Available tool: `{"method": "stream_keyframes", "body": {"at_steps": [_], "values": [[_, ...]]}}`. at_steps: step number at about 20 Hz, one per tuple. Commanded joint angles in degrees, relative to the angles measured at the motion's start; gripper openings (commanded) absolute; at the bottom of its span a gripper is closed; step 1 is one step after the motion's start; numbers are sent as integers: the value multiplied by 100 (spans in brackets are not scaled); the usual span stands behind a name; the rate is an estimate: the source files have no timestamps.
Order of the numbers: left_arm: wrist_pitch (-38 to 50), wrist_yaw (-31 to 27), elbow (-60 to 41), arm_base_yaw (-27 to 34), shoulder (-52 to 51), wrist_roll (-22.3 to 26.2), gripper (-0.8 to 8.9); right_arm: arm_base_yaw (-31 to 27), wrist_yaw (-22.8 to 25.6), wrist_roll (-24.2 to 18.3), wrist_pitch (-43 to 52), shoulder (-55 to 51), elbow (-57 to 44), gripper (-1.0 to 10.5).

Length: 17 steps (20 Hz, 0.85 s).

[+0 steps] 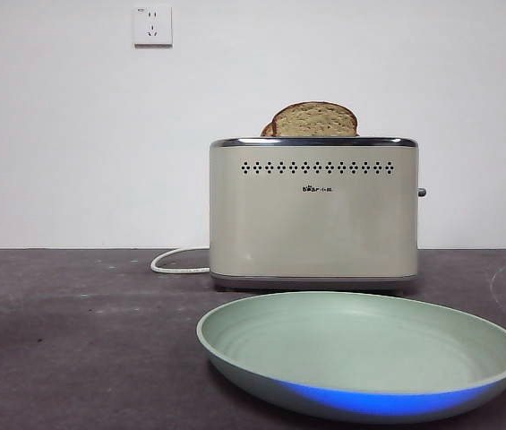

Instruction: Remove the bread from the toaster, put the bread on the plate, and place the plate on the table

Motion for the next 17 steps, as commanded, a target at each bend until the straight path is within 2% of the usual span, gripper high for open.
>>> {"method": "stream_keyframes", "body": {"at_steps": [1, 4, 5, 7, 12, 17], "values": [[33, 48, 13, 11, -7, 74, 139, 13, -4, -63, 44, -11, 17, 100], [37, 48, 13, 11, -7, 81, 476, 13, 2, -42, 50, -11, 20, 405], [39, 57, 13, 11, -7, 92, 518, 13, 2, -39, 52, -11, 17, 505], [66, 76, 13, 11, -7, 111, 517, 13, 2, -37, 66, -11, 17, 583], [426, 411, 15, 9, 44, 258, 517, 13, 2, -37, 70, -11, 20, 581], [1167, 695, 15, 4, 339, 260, 517, 13, 2, -7, 72, -11, 17, 581]]}}
